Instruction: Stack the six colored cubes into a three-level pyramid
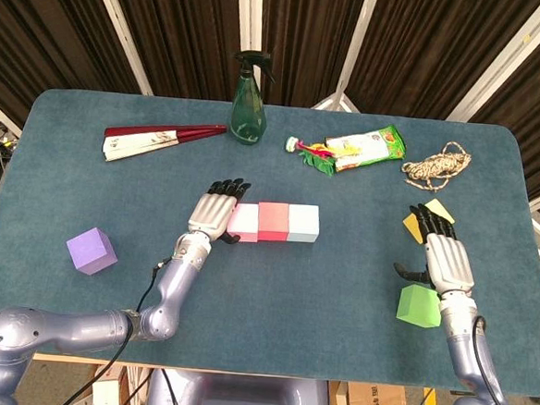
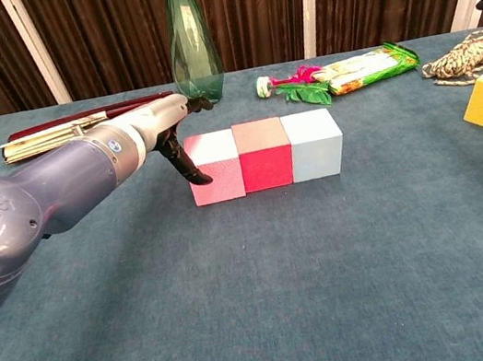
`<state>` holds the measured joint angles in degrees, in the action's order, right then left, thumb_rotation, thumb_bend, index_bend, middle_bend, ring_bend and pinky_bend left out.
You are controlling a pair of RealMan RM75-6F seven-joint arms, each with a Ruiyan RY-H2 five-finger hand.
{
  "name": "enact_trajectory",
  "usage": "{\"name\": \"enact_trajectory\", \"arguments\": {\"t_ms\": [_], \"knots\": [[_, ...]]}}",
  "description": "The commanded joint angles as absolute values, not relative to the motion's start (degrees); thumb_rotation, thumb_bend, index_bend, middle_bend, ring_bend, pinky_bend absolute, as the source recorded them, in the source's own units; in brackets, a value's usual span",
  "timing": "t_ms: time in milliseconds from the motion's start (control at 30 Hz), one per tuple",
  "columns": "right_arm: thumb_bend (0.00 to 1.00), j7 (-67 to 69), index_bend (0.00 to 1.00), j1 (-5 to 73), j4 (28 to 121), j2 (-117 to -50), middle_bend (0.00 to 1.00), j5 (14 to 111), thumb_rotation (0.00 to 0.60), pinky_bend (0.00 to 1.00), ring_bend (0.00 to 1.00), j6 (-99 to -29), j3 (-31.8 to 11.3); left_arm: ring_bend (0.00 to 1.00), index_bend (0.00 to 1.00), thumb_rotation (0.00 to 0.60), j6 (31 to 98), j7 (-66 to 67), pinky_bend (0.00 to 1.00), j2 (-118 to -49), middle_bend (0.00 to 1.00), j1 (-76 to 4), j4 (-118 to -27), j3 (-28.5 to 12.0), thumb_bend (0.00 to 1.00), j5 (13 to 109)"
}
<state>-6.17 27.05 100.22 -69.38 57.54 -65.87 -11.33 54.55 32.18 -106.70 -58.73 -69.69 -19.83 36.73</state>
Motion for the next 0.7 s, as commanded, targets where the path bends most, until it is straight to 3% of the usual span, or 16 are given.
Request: {"name": "enact_trajectory", "arguments": {"t_ms": [33, 700], "knots": [[0.26, -6.2, 0.0, 27.0, 100.3, -69.4, 0.0, 57.6, 0.6, 0.0, 0.0, -65.8, -11.4, 0.0, 0.0, 0.6, 54.4, 32.2, 0.0, -106.7, 0.0, -58.8, -69.5, -19.9, 0.25, 36.7], [0.26, -6.8, 0.0, 26.7, 100.4, -69.7, 0.0, 58.0, 0.6, 0.0, 0.0, -65.2, -11.7, 0.0, 0.0, 0.6, 53.8, 32.8, 0.0, -107.5, 0.0, -59.1, -68.1, -19.6, 0.25, 35.9]]}}
